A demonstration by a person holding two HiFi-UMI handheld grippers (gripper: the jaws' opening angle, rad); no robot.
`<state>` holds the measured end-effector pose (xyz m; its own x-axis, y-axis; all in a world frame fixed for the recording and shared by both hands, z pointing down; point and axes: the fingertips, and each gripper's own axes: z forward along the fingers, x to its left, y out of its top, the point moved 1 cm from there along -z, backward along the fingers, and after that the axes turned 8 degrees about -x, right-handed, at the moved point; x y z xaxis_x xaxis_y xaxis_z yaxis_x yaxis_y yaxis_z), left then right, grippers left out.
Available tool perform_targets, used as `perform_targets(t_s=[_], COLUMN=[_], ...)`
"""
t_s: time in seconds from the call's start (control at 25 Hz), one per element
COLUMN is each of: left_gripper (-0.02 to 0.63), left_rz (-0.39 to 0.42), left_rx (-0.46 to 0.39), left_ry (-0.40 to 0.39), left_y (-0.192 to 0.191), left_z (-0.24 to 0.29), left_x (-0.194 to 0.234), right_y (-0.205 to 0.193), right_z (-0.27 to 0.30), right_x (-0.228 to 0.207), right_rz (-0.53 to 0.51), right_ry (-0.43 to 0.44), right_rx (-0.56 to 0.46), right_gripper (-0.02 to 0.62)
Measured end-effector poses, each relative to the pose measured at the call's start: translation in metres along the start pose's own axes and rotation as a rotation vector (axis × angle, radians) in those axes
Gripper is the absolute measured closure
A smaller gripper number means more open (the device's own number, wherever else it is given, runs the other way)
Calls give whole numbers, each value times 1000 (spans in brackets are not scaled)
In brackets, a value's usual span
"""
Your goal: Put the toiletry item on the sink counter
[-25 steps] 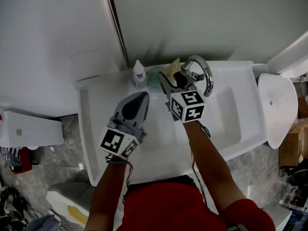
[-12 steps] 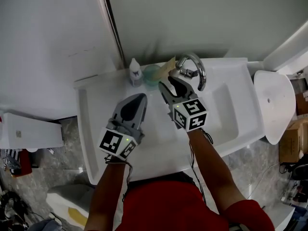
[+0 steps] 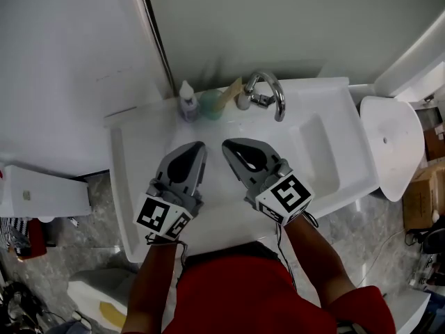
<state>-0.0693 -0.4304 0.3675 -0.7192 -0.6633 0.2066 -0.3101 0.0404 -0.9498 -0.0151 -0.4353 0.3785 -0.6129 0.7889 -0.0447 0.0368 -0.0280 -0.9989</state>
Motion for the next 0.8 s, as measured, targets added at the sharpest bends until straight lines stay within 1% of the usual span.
perform_targets(t_s=[0.16, 0.28, 0.44, 0.56, 0.8], left_gripper=[589, 589, 589, 589, 589], left_rz=[16, 28, 12, 3, 12], left_rx=[6, -2, 12, 14, 18], left_ry=[-27, -55, -61, -67, -75], left_y=[12, 20, 21, 19, 21], left_z=[-8, -15, -24, -27, -34], left_x=[-22, -41, -56, -64, -74], right_y=[20, 27, 35, 37, 33], right_z=[-20, -32, -41, -46, -59], right_x=[22, 34, 44, 47, 50], right_rz=[-16, -26, -15, -15, -25], right_ry=[43, 48, 41, 38, 37], right_rx=[-41, -59, -91, -95, -78], right_gripper=[565, 566, 566, 568, 568])
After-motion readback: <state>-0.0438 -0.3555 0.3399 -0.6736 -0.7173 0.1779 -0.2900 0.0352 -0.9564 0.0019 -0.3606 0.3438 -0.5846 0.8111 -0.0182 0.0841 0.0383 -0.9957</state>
